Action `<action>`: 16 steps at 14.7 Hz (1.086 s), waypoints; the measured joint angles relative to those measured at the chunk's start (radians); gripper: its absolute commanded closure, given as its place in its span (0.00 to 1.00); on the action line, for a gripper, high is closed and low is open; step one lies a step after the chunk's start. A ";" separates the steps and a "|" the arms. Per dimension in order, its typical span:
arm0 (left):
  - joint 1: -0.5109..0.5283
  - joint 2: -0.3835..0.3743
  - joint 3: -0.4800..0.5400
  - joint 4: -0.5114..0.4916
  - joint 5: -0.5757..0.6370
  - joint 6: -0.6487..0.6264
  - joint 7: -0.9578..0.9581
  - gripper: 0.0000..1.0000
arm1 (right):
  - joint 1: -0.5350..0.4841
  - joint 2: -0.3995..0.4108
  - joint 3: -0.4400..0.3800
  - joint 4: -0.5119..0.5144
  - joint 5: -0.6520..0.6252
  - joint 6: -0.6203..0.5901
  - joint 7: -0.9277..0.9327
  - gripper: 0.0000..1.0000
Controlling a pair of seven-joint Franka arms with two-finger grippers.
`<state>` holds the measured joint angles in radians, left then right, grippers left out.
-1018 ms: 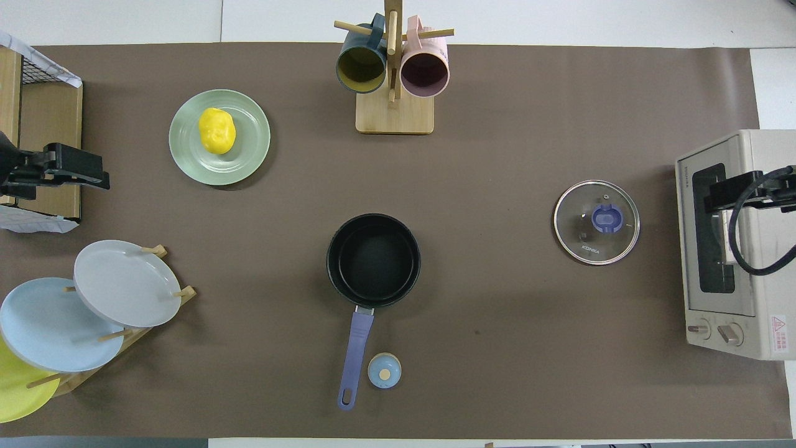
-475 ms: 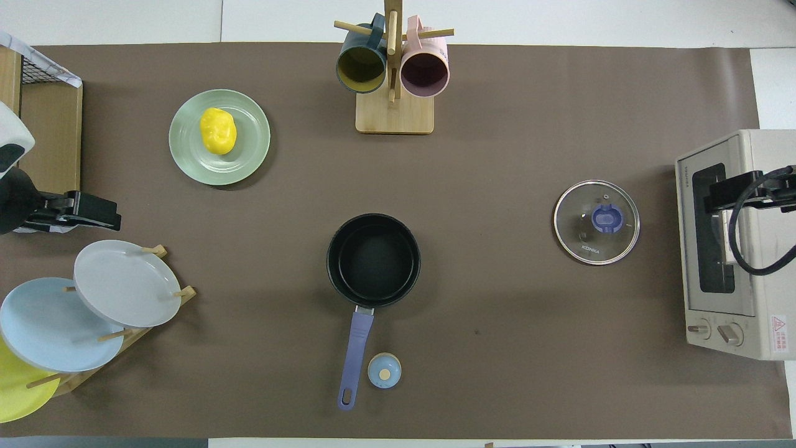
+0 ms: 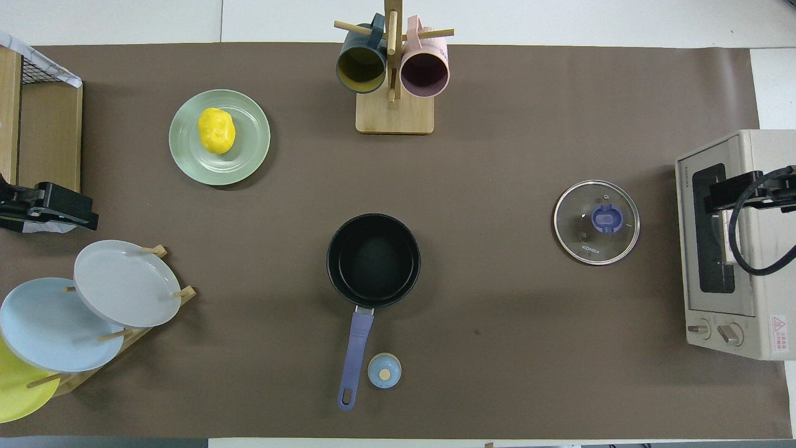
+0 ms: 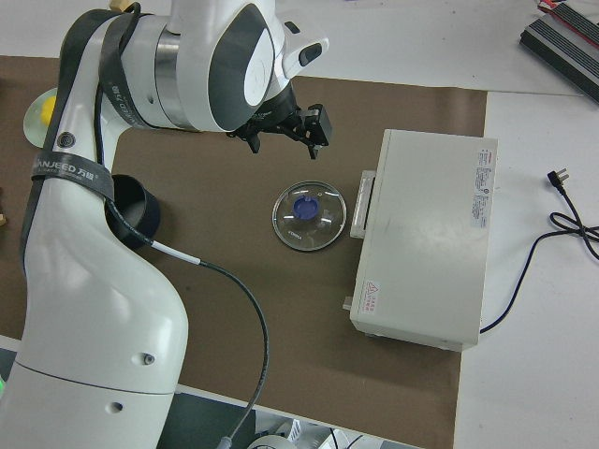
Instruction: Transfer potato from pot to plate
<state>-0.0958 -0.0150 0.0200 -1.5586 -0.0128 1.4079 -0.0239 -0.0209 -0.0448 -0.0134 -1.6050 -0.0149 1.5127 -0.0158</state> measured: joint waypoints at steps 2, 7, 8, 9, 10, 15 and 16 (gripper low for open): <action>-0.001 0.004 0.000 0.004 0.000 0.000 0.001 0.00 | 0.000 0.000 0.000 0.000 0.000 0.000 0.000 0.00; -0.010 0.002 -0.011 0.013 0.000 0.000 -0.005 0.00 | 0.000 0.000 0.000 0.000 0.000 0.000 0.000 0.00; -0.011 0.002 -0.011 0.014 0.000 0.000 -0.005 0.00 | 0.000 0.000 0.000 0.000 0.000 0.000 0.000 0.00; -0.010 0.002 -0.012 0.014 0.000 0.000 -0.005 0.00 | 0.000 0.000 0.000 0.000 0.000 0.000 0.000 0.00; -0.009 0.002 -0.014 0.015 0.000 0.000 -0.005 0.00 | 0.000 0.000 0.000 0.000 0.000 0.000 0.000 0.00; -0.001 0.002 -0.020 0.029 0.000 0.014 -0.005 0.00 | 0.000 0.000 0.000 0.000 0.000 0.000 0.000 0.00; -0.001 0.002 -0.020 0.032 0.000 0.021 -0.005 0.00 | 0.000 0.000 0.000 0.000 0.000 0.000 0.000 0.00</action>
<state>-0.0971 -0.0130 -0.0001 -1.5266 -0.0130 1.4284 -0.0292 -0.0209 -0.0448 -0.0134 -1.6050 -0.0149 1.5127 -0.0158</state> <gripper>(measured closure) 0.000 0.000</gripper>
